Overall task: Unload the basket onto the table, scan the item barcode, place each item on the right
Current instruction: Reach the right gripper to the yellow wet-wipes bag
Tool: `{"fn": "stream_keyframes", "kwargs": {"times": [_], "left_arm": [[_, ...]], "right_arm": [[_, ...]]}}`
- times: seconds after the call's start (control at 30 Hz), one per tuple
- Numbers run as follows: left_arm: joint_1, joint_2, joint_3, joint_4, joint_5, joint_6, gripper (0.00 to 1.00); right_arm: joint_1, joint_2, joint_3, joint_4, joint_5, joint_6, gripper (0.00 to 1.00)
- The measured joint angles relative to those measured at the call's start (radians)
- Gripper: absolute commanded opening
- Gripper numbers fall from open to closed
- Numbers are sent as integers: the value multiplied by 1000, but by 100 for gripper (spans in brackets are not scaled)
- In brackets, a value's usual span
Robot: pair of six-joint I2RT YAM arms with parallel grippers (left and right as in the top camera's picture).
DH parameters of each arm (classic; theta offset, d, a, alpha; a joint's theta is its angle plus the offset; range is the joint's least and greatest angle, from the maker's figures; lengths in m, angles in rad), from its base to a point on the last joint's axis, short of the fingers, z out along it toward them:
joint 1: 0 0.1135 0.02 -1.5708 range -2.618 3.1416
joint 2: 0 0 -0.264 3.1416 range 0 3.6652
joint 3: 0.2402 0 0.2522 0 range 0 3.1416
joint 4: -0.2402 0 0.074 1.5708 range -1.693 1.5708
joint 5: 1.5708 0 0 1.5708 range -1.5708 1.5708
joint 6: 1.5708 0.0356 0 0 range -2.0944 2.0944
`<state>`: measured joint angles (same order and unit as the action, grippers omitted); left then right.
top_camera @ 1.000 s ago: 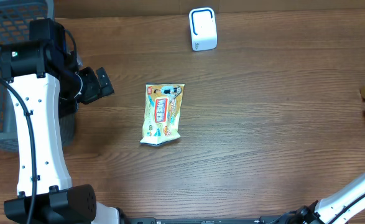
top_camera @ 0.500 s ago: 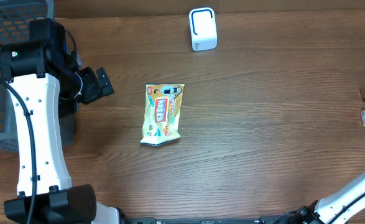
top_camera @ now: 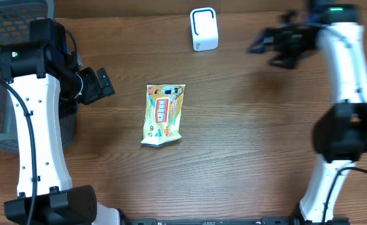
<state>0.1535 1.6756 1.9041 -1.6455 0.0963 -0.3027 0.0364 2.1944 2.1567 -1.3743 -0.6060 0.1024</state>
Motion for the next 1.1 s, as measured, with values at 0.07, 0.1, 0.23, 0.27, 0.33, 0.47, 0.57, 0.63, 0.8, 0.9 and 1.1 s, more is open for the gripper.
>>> {"fn": "stream_keyframes", "kwargs": {"times": [0.07, 0.1, 0.23, 0.27, 0.33, 0.47, 0.57, 0.63, 0.8, 0.9, 1.1], "left_arm": [[0, 0, 0, 0, 0, 0, 100], [0, 0, 0, 0, 0, 0, 100], [0, 0, 0, 0, 0, 0, 100], [0, 0, 0, 0, 0, 0, 100], [0, 0, 0, 0, 0, 0, 100], [0, 0, 0, 0, 0, 0, 100], [0, 0, 0, 0, 0, 0, 100], [0, 0, 0, 0, 0, 0, 100], [0, 0, 0, 0, 0, 0, 100], [0, 0, 0, 0, 0, 0, 100], [0, 0, 0, 0, 0, 0, 100]], "right_arm": [[152, 0, 0, 57, 49, 29, 93], [231, 0, -4, 88, 80, 58, 93], [488, 0, -28, 208, 251, 233, 91], [509, 0, -34, 217, 272, 257, 90], [599, 0, -58, 238, 373, 363, 89], [694, 0, -108, 272, 534, 521, 88], [747, 0, -154, 344, 620, 584, 88], [766, 0, -175, 368, 642, 597, 86], [809, 0, -280, 451, 678, 620, 77], [812, 0, -356, 499, 690, 628, 71], [809, 26, -377, 480, 710, 629, 57]]}}
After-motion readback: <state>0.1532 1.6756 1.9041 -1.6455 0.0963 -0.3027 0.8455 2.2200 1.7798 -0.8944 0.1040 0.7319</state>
